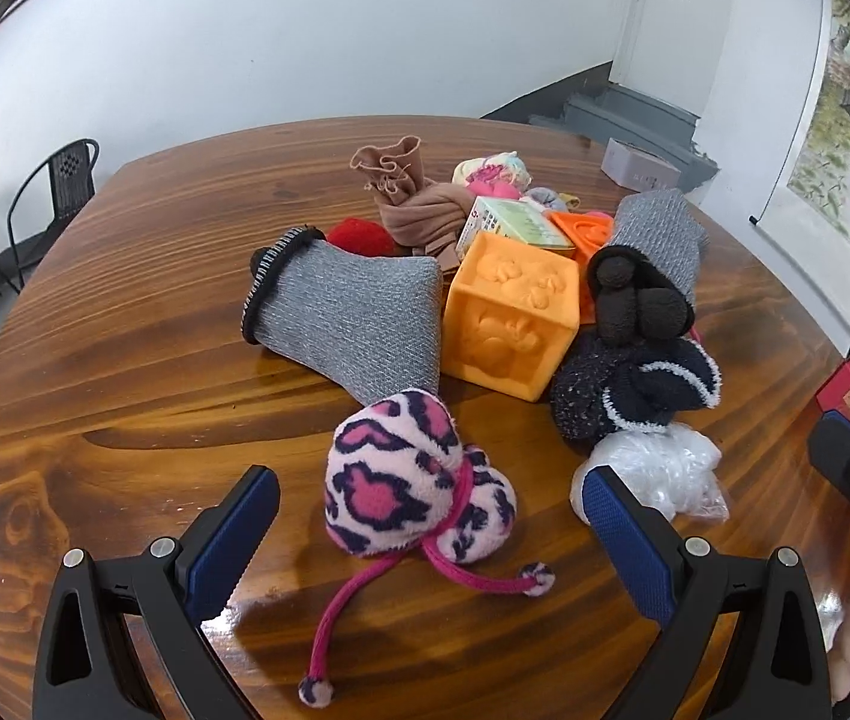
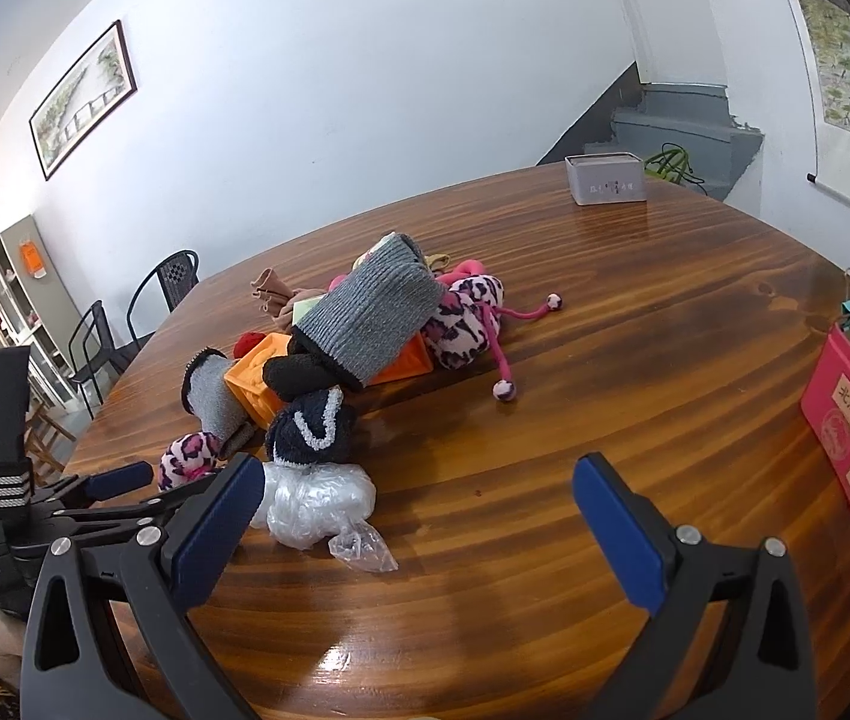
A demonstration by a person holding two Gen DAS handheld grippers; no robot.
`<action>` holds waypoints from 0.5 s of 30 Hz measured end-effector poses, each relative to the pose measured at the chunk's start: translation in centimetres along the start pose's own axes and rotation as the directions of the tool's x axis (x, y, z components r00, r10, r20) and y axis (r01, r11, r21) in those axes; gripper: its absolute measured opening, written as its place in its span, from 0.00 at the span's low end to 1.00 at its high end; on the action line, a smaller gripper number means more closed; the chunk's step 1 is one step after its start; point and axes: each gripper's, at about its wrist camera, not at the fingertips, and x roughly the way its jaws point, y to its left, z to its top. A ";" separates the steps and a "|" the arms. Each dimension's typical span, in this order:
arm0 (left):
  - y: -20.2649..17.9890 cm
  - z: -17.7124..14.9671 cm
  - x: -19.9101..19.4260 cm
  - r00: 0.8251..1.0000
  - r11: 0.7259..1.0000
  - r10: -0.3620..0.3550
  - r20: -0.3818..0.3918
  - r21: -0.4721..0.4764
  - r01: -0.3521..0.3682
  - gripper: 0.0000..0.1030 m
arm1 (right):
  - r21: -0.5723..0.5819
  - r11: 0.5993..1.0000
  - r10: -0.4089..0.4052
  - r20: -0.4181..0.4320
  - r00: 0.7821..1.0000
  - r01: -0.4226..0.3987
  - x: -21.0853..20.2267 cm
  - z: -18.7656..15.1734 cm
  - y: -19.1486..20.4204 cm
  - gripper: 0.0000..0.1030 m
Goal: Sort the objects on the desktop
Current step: 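Grasp the pink leopard plush with the left tool while the right tool grasps the clear plastic bag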
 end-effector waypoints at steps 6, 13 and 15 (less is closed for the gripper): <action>0.3 -0.1 1.3 0.999 1.000 -0.020 -0.040 -0.014 0.020 0.92 | -0.014 1.000 0.016 -0.008 1.000 -0.016 0.0 -0.1 0.4 1.00; -0.1 -0.8 0.4 0.999 0.998 0.038 -0.019 0.047 -0.037 0.61 | -0.022 0.999 0.045 -0.020 0.999 -0.046 0.2 -0.3 0.7 1.00; -0.2 -1.0 -1.0 0.999 0.997 0.042 0.018 0.058 -0.043 0.61 | -0.037 0.998 0.048 -0.019 0.999 -0.048 0.2 -0.4 0.9 1.00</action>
